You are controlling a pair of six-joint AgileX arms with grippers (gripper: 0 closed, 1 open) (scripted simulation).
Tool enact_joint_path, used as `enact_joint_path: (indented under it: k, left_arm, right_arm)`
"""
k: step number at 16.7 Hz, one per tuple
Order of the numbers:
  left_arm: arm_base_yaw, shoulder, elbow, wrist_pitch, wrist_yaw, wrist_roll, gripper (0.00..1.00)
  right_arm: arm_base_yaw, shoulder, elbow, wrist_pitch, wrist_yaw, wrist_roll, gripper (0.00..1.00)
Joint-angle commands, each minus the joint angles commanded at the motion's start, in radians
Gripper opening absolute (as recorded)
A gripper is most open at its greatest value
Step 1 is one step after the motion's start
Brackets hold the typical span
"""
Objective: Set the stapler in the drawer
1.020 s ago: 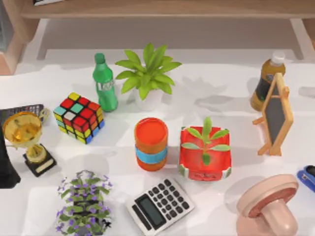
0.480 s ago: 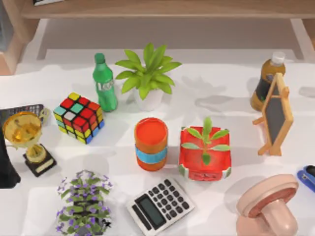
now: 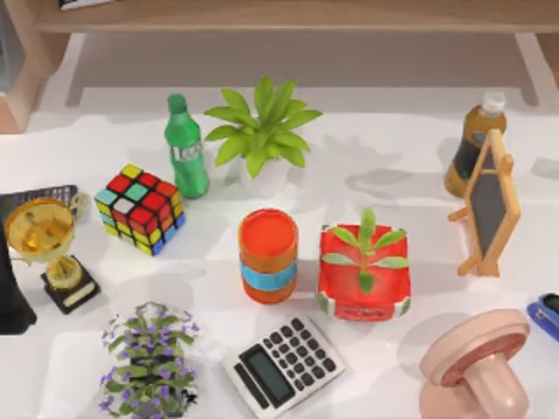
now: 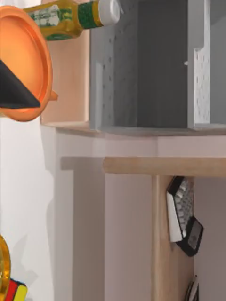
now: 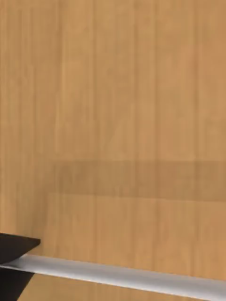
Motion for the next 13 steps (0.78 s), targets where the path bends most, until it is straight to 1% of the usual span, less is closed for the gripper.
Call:
enact_joint_path:
  k: [6,13]
  left_arm:
    - [0.000,0.000,0.000,0.000,0.000,0.000,1.00]
    - [0.000,0.000,0.000,0.000,0.000,0.000,1.00]
  right_arm:
    - [-0.051,-0.094,-0.215,0.119,-0.050,-0.001,0.00]
    - [-0.058,-0.107,-0.250,0.140,-0.061,0.001,0.00]
